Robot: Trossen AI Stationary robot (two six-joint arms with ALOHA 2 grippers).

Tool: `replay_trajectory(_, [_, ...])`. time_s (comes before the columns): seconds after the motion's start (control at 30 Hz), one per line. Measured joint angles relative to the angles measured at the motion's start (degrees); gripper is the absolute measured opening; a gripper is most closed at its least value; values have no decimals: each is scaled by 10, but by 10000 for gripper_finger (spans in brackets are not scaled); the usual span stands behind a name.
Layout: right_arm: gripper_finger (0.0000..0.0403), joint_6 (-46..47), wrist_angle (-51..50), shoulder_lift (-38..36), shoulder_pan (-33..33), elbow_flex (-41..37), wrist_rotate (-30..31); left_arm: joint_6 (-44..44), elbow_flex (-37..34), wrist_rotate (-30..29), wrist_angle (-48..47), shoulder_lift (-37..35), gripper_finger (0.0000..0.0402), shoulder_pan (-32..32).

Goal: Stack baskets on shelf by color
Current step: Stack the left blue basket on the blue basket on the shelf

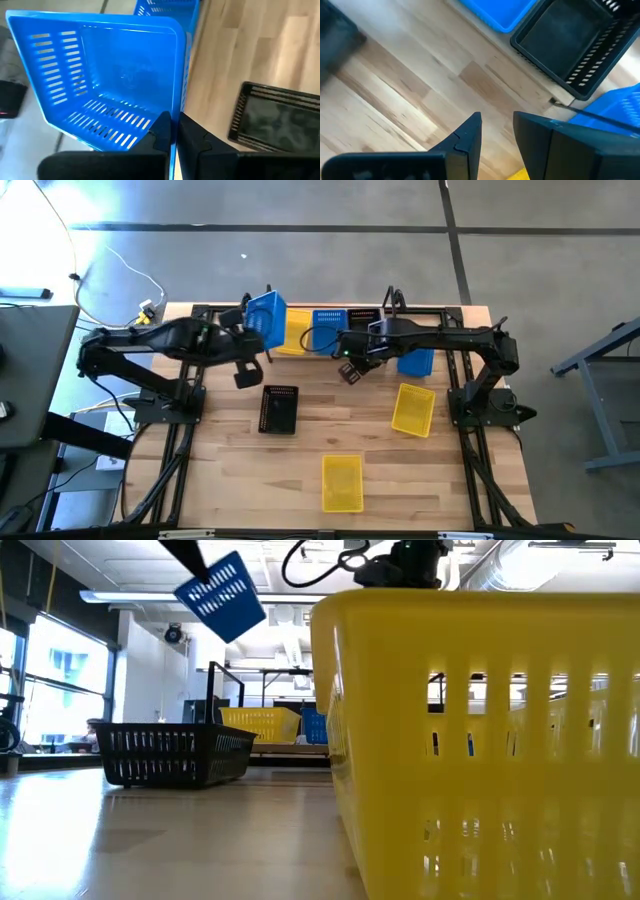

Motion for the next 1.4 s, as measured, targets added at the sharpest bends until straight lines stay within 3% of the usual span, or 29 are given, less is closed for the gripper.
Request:
replay_trajectory(0.23, [99, 45, 36, 0, -2, 0, -12, 19, 0, -47, 48, 62, 1, -16])
replay_trajectory(0.47, [99, 40, 156, 0, -1, 0, -48, 29, 0, -90, 37, 126, 0, -51])
replay_trajectory(0.77, [99, 64, 287, -3, -5, 0, -76, 29, 0, -162, -21, 188, 0, -117])
replay_trajectory(0.97, [99, 91, 348, -14, -5, 0, -72, 29, 0, -172, -56, 207, 0, -143])
replay_trajectory(1.23, [99, 254, 371, -17, -5, 0, -58, 74, 0, -176, -64, 210, 0, -154])
replay_trajectory(1.4, [99, 292, 379, -17, 3, 0, -57, 106, 0, -189, -64, 210, 0, -154])
